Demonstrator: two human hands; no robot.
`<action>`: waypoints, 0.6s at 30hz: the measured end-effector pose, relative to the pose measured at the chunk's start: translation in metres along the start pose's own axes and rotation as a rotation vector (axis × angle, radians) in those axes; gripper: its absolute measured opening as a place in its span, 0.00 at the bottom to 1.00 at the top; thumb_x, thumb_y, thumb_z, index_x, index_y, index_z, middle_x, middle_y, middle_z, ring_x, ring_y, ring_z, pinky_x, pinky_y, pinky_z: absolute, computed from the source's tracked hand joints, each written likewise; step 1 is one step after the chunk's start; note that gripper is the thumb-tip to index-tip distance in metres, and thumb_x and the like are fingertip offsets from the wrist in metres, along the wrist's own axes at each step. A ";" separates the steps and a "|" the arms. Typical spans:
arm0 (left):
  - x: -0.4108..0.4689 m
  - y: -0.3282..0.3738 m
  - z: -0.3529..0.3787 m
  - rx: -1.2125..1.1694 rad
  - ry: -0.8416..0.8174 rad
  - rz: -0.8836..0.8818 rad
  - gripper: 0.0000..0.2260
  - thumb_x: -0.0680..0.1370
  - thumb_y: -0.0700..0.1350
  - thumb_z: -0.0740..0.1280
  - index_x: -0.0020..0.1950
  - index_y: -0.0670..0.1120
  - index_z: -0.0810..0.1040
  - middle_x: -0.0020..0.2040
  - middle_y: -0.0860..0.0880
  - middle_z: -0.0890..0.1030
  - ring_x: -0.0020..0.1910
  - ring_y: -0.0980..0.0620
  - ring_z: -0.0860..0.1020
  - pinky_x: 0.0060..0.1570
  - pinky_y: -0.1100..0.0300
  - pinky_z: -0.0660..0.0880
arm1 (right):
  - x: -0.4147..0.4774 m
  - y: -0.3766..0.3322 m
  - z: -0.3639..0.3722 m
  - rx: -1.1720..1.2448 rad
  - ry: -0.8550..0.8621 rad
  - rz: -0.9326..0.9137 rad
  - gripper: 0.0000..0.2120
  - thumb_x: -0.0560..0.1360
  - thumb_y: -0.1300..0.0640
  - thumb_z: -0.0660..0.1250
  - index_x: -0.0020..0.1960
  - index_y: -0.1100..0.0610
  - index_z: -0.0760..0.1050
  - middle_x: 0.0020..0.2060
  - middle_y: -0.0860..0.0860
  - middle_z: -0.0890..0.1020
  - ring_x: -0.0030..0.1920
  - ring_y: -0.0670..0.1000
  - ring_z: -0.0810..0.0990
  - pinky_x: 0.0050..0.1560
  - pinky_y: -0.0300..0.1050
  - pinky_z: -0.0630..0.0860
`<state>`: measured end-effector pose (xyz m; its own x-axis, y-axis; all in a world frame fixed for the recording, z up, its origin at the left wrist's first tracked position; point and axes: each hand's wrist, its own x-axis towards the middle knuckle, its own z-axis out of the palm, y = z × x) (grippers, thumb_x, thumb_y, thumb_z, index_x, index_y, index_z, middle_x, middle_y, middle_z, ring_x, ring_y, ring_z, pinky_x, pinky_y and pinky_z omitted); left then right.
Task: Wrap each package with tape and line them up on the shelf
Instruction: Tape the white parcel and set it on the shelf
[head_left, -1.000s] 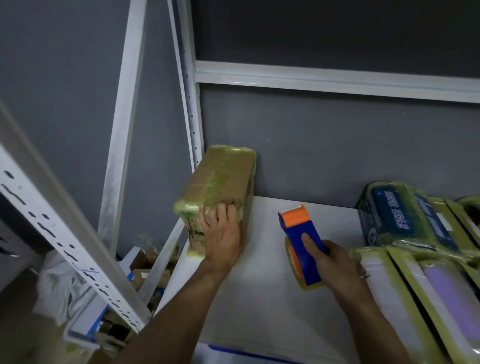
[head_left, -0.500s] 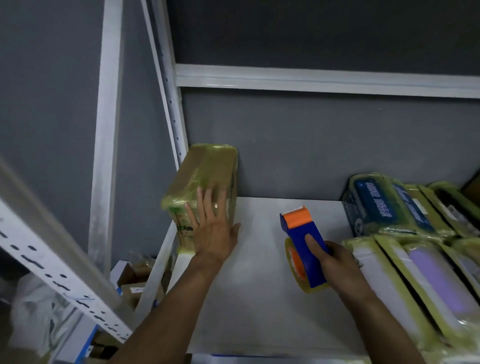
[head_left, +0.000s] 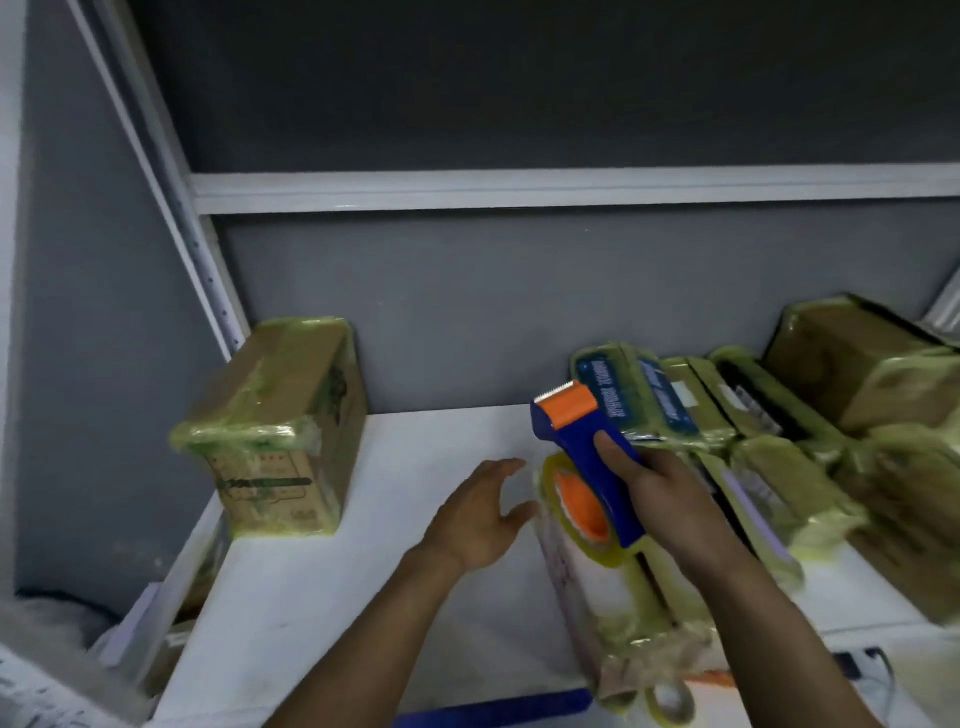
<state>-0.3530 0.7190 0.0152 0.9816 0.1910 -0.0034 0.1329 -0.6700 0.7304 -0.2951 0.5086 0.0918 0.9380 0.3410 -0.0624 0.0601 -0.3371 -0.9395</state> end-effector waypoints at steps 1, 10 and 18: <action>0.008 0.012 0.008 -0.065 -0.035 0.009 0.25 0.79 0.62 0.67 0.75 0.64 0.65 0.68 0.66 0.69 0.65 0.65 0.69 0.62 0.69 0.66 | -0.001 0.004 -0.016 -0.016 -0.002 -0.004 0.30 0.78 0.32 0.63 0.44 0.60 0.82 0.32 0.52 0.85 0.30 0.49 0.81 0.35 0.44 0.73; 0.063 0.045 0.055 -0.199 -0.054 -0.134 0.36 0.76 0.51 0.76 0.79 0.50 0.62 0.72 0.55 0.68 0.73 0.54 0.68 0.70 0.60 0.66 | 0.014 0.036 -0.088 -0.141 -0.127 0.108 0.30 0.78 0.35 0.65 0.44 0.63 0.81 0.28 0.53 0.82 0.27 0.49 0.78 0.36 0.45 0.70; 0.028 0.018 0.049 -0.496 0.258 -0.275 0.30 0.69 0.37 0.81 0.69 0.49 0.77 0.52 0.52 0.76 0.43 0.57 0.77 0.40 0.69 0.74 | 0.031 0.033 -0.077 -0.130 -0.189 0.059 0.25 0.77 0.33 0.66 0.44 0.55 0.85 0.36 0.52 0.87 0.36 0.52 0.85 0.44 0.49 0.76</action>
<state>-0.3163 0.6778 -0.0053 0.8473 0.5182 -0.1165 0.2357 -0.1703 0.9568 -0.2374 0.4405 0.0847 0.8613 0.4714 -0.1897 0.0614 -0.4671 -0.8820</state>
